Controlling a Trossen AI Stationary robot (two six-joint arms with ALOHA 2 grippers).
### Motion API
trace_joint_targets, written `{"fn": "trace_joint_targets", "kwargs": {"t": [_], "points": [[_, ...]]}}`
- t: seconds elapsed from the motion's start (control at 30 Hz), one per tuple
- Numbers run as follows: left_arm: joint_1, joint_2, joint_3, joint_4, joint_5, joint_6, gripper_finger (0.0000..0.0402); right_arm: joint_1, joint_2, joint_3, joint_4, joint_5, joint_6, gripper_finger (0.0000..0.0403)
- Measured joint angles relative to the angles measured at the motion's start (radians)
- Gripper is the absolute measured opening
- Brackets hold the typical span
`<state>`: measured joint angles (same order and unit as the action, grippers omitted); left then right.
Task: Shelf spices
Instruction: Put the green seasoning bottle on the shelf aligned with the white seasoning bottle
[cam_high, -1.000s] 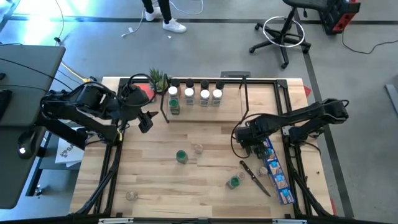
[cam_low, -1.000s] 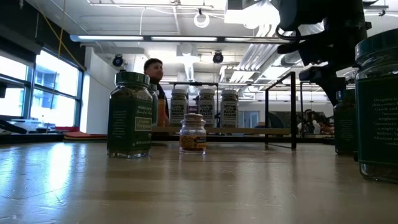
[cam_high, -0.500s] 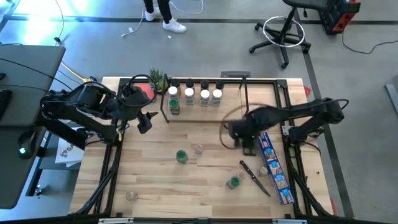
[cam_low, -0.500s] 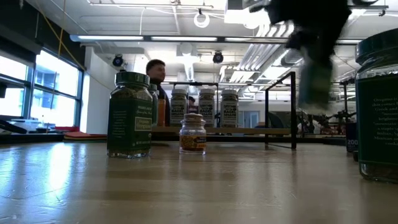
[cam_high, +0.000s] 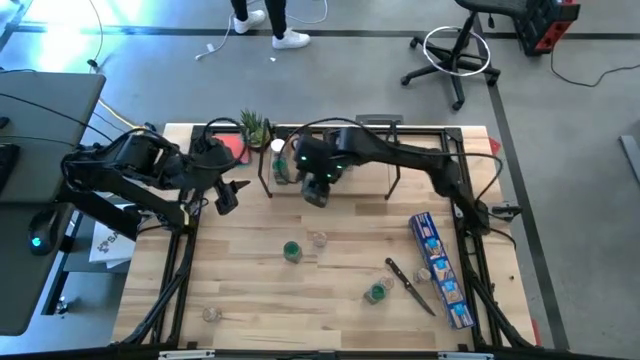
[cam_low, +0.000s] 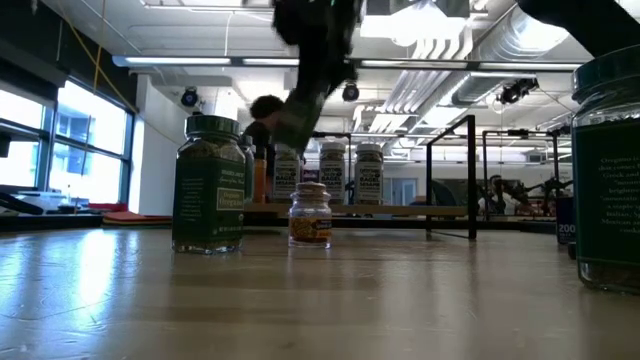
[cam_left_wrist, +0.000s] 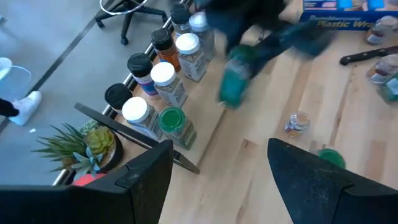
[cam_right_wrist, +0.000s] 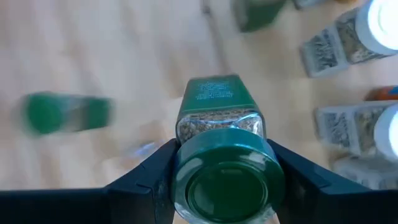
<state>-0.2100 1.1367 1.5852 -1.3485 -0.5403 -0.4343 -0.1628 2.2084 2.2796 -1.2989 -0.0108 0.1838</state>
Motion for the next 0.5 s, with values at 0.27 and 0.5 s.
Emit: {"fn": "trace_joint_targets", "kwargs": {"t": [0.27, 0.5], "points": [[0.0, -0.05, 0.001, 0.007, 0.016, -0.034, 0.0257, -0.031, 0.028, -0.053, 0.114, 0.037, -0.04, 0.0186], [0.0, -0.055, 0.001, 0.015, 0.033, -0.035, 0.0257, -0.04, 0.072, -0.053, 0.126, 0.037, -0.058, 0.0186]]}}
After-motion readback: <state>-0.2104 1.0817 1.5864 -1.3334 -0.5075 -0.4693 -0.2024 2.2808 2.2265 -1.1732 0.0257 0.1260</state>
